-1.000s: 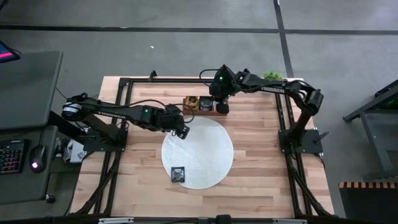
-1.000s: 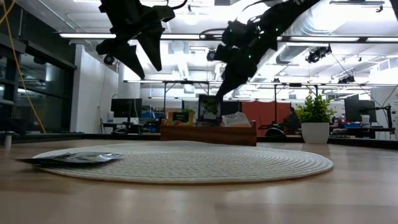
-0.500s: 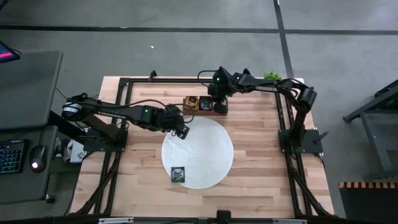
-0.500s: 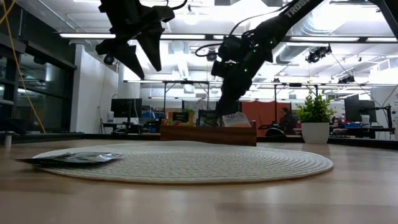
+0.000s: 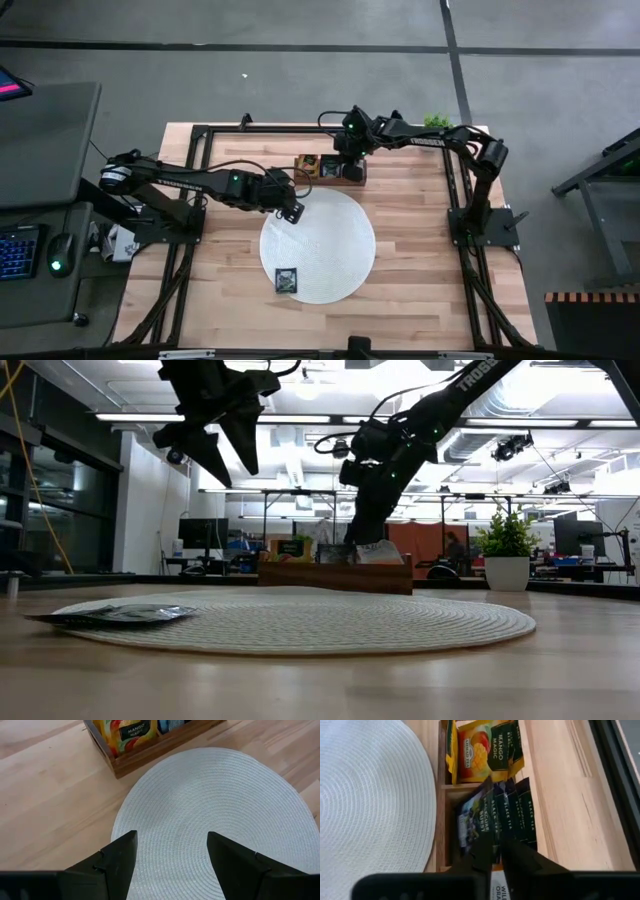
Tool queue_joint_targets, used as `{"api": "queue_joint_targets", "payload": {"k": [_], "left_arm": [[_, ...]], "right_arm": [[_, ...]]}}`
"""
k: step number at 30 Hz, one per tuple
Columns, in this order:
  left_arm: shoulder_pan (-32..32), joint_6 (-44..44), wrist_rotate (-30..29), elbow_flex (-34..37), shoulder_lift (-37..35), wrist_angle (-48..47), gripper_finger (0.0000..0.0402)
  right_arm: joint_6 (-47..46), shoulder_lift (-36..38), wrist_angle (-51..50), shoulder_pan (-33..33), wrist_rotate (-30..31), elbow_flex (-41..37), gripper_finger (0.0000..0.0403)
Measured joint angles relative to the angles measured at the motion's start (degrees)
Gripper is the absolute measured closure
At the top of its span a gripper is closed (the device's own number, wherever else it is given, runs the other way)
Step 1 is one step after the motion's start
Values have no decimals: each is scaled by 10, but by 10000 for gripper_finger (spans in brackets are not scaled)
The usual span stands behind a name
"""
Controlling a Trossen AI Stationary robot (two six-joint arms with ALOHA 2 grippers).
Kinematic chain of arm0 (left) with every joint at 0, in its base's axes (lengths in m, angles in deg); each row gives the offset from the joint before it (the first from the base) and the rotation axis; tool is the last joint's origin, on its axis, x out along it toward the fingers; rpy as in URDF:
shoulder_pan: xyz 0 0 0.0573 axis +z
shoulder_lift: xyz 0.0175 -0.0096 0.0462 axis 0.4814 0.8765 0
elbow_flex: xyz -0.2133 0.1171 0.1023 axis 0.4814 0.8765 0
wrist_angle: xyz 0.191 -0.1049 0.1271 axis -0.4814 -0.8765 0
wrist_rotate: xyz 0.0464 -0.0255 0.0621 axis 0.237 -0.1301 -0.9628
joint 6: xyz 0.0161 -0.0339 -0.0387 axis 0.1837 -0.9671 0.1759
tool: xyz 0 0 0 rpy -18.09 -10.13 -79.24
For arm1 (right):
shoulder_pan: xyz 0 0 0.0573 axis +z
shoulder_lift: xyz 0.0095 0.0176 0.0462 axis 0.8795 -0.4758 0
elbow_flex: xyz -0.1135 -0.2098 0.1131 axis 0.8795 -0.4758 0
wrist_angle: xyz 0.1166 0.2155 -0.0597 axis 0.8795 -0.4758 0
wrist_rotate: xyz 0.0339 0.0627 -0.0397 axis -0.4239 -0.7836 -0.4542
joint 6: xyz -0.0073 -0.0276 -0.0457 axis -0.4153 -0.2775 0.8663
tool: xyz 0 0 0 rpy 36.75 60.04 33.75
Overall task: Pick & Place Tea
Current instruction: Put the black tea bag into the middle section of the wooden organizer
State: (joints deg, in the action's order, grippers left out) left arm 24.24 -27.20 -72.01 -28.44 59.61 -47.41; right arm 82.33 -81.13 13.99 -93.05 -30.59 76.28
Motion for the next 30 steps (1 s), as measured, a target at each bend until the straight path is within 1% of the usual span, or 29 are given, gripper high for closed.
{"api": "queue_joint_targets", "payload": {"k": [8, 13, 18, 20, 25, 27, 30], "left_arm": [[0, 0, 0, 0, 0, -5, 163], [0, 0, 0, 0, 0, -18, 163], [0, 0, 1, 0, 0, -27, 163], [0, 2, 20, 0, 0, -32, 163], [-7, 17, 105, 0, 0, -31, 163], [-20, 16, 117, 0, 0, -30, 163], [-52, -2, 112, 0, 0, -34, 164]], "right_arm": [[-7, 0, 0, 0, 7, 0, 284], [-16, 20, -2, 0, 20, 0, 251], [-16, 62, -3, 0, 34, 0, 241], [-25, 83, -6, 0, 35, 0, 240], [-57, 134, -38, 6, 32, 0, 240], [-60, 154, -49, 15, 31, 0, 242], [-74, 179, -61, 35, 30, 0, 246]]}}
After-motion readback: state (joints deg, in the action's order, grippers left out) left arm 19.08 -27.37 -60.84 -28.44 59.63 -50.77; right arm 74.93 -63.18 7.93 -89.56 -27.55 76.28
